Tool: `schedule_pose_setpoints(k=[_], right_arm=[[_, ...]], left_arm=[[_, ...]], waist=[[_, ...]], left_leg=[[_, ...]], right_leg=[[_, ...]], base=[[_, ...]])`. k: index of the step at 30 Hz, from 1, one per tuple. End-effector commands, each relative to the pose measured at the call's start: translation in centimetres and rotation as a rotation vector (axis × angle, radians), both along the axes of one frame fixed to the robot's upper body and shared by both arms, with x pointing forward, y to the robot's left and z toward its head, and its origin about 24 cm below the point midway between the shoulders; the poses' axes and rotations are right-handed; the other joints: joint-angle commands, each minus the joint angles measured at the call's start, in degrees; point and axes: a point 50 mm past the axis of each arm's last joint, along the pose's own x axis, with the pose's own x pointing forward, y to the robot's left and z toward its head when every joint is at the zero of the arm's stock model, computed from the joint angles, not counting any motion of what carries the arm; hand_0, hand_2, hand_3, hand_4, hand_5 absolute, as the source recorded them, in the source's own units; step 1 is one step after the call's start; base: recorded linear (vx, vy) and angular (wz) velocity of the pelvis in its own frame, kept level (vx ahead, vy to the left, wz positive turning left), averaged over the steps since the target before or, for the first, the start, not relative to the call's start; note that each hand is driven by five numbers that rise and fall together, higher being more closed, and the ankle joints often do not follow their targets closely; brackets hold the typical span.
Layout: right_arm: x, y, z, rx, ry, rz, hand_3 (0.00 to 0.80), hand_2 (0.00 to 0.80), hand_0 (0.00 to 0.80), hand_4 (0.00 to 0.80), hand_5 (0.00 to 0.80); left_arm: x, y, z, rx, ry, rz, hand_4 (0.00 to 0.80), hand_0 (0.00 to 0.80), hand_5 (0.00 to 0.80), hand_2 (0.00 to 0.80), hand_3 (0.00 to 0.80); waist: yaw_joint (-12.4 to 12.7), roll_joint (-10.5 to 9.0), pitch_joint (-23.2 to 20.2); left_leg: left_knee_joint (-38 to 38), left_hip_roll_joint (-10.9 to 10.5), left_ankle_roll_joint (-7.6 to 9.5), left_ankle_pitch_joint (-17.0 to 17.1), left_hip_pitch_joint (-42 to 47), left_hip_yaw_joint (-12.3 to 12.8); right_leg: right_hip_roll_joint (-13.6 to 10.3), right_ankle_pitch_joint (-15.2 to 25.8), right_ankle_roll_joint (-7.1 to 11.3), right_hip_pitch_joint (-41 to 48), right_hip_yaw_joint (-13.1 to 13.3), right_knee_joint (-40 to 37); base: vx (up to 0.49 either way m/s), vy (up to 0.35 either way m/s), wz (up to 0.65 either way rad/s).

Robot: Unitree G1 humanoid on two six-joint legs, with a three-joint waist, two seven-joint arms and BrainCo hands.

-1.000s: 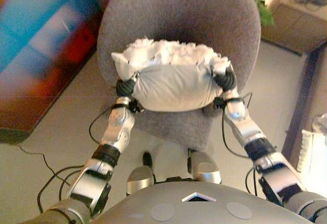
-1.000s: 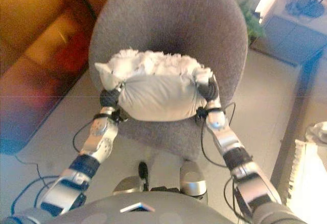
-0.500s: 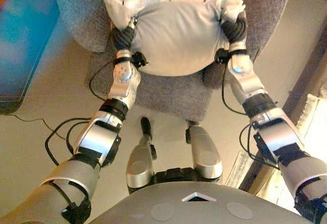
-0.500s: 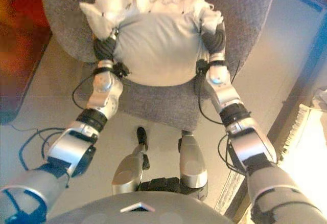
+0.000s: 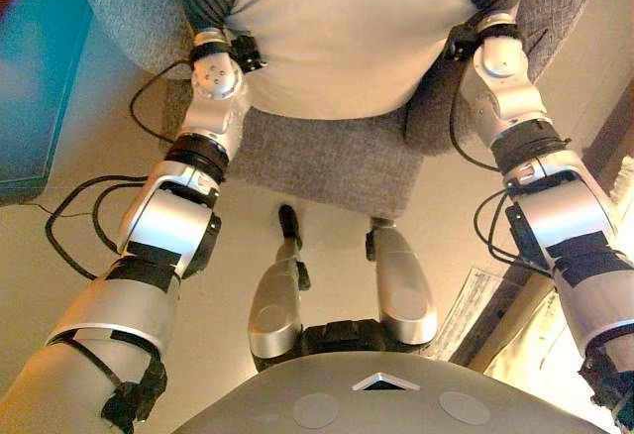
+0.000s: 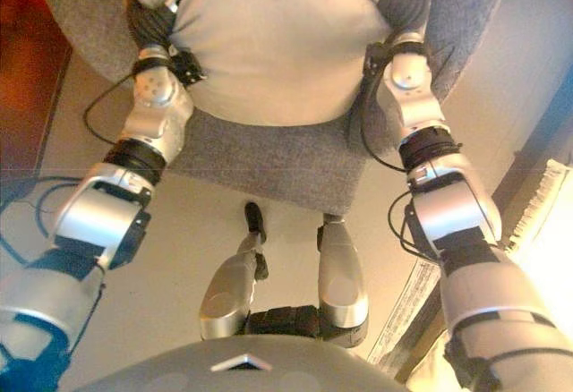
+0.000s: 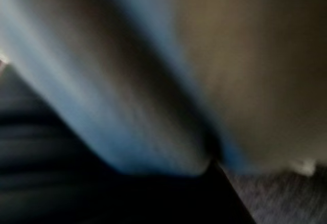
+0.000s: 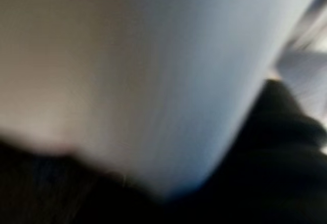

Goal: Pick up the cushion and take it to the sofa

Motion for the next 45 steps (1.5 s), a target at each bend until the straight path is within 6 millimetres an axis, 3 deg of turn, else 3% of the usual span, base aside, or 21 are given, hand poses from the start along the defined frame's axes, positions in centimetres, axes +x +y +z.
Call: schedule_pose_setpoints(k=[1, 3, 8, 12, 19, 25, 32, 37, 38, 42, 45], right_arm=[[-0.6, -4.6, 2.5, 0.033, -0.081, -0.158, 0.0, 0.0, 0.0, 0.0, 0.0], [-1.1, -6.1, 3.2, 0.005, -0.104, -0.2, 0.0, 0.0, 0.0, 0.0, 0.0], [-2.8, -9.4, 3.5, 0.001, -0.132, -0.299, 0.0, 0.0, 0.0, 0.0, 0.0], [-4.2, -11.6, 3.8, 0.042, -0.183, -0.37, 0.0, 0.0, 0.0, 0.0, 0.0], [-6.4, -13.5, 4.7, 0.058, -0.279, -0.425, 0.0, 0.0, 0.0, 0.0, 0.0], [-8.7, -16.1, 3.4, 0.021, -0.257, -0.517, 0.0, 0.0, 0.0, 0.0, 0.0], [-13.1, -20.0, -2.0, 0.093, -0.177, -0.683, 0.0, 0.0, 0.0, 0.0, 0.0], [-15.5, -21.9, -3.5, 0.117, -0.144, -0.762, 0.0, 0.0, 0.0, 0.0, 0.0], [-16.5, -22.3, -4.7, 0.148, -0.131, -0.78, 0.0, 0.0, 0.0, 0.0, 0.0], [-18.1, -21.8, -9.0, 0.147, 0.025, -0.796, 0.0, 0.0, 0.0, 0.0, 0.0], [-20.3, -20.9, -15.2, 0.118, 0.307, -0.791, 0.0, 0.0, 0.0, 0.0, 0.0]], left_arm=[[-1.2, 7.0, -0.3, -0.064, 0.041, 0.361, 0.0, 0.0, 0.0, 0.0, 0.0], [-2.4, 10.1, -0.8, -0.116, 0.049, 0.489, 0.0, 0.0, 0.0, 0.0, 0.0], [-5.1, 14.4, -2.5, -0.212, 0.058, 0.645, 0.0, 0.0, 0.0, 0.0, 0.0], [-7.4, 16.3, -4.8, -0.287, 0.079, 0.732, 0.0, 0.0, 0.0, 0.0, 0.0], [-11.0, 19.0, -8.9, -0.358, 0.214, 0.876, 0.0, 0.0, 0.0, 0.0, 0.0], [-14.2, 20.5, -11.9, -0.333, 0.336, 0.948, 0.0, 0.0, 0.0, 0.0, 0.0], [-20.0, 21.6, -16.9, -0.294, 0.57, 1.055, 0.0, 0.0, 0.0, 0.0, 0.0], [-23.9, 21.4, -20.2, -0.341, 0.7, 1.124, 0.0, 0.0, 0.0, 0.0, 0.0], [-25.5, 21.2, -21.5, -0.353, 0.754, 1.136, 0.0, 0.0, 0.0, 0.0, 0.0], [-27.9, 19.8, -24.1, -0.364, 0.9, 1.114, 0.0, 0.0, 0.0, 0.0, 0.0], [-30.5, 17.7, -27.0, -0.334, 1.119, 1.003, 0.0, 0.0, 0.0, 0.0, 0.0]], waist=[[0.07, -1.36, 2.99], [0.0, -1.22, 2.97], [0.75, -1.34, 2.59], [1.98, -1.25, 1.8], [2.71, -1.96, -0.84], [2.82, -2.7, -3.98], [2.72, -3.81, -7.02], [2.25, -4.26, -8.98], [1.83, -4.47, -10.01], [1.22, -5.0, -11.97], [0.65, -5.57, -13.49]], left_leg=[[8.73, -0.05, -0.96, -6.91, 0.39, -0.01], [9.18, -0.28, -1.02, -7.06, 0.22, 0.03], [9.59, -0.83, -0.91, -7.59, 0.05, -0.16], [9.35, -1.45, -0.68, -8.24, 0.55, -0.88], [8.12, -1.98, -0.35, -8.89, 2.1, -1.56], [7.11, -2.07, -0.04, -9.57, 4.33, -1.89], [6.74, -1.71, 0.35, -10.72, 6.95, -1.57], [6.51, -1.69, 0.74, -11.34, 8.99, -1.32], [6.57, -1.7, 0.83, -11.59, 9.65, -1.05], [6.95, -1.77, 1.02, -12.05, 11.05, -0.51], [7.23, -1.58, 1.39, -12.14, 12.38, 0.26]], right_leg=[[-1.57, -7.88, 2.36, -5.6, -0.85, 10.21], [-1.74, -8.32, 2.25, -5.46, -0.78, 10.3], [-2.54, -9.01, 2.31, -4.52, -1.67, 9.92], [-3.21, -9.53, 2.35, -3.37, -2.83, 9.39], [-3.48, -10.28, 2.3, -0.78, -4.42, 7.86], [-3.3, -10.54, 2.5, 1.79, -4.76, 6.19], [-2.93, -10.58, 2.68, 5.28, -4.81, 4.45], [-2.69, -10.35, 2.75, 7.26, -4.42, 3.6], [-2.68, -10.31, 2.85, 8.16, -4.12, 3.29], [-2.74, -10.1, 3.17, 9.96, -3.49, 2.88], [-2.85, -9.73, 3.5, 11.56, -3.03, 2.64]], base=[[0.003, 0.082, -0.02], [0.001, 0.089, -0.02], [-0.018, 0.026, 0.0], [-0.017, 0.006, 0.01], [-0.018, 0.009, 0.16], [0.022, 0.017, 0.11], [0.019, -0.009, -0.08], [0.035, 0.024, -0.15], [0.06, 0.047, -0.13], [0.044, 0.045, -0.08], [0.054, 0.042, -0.2]])
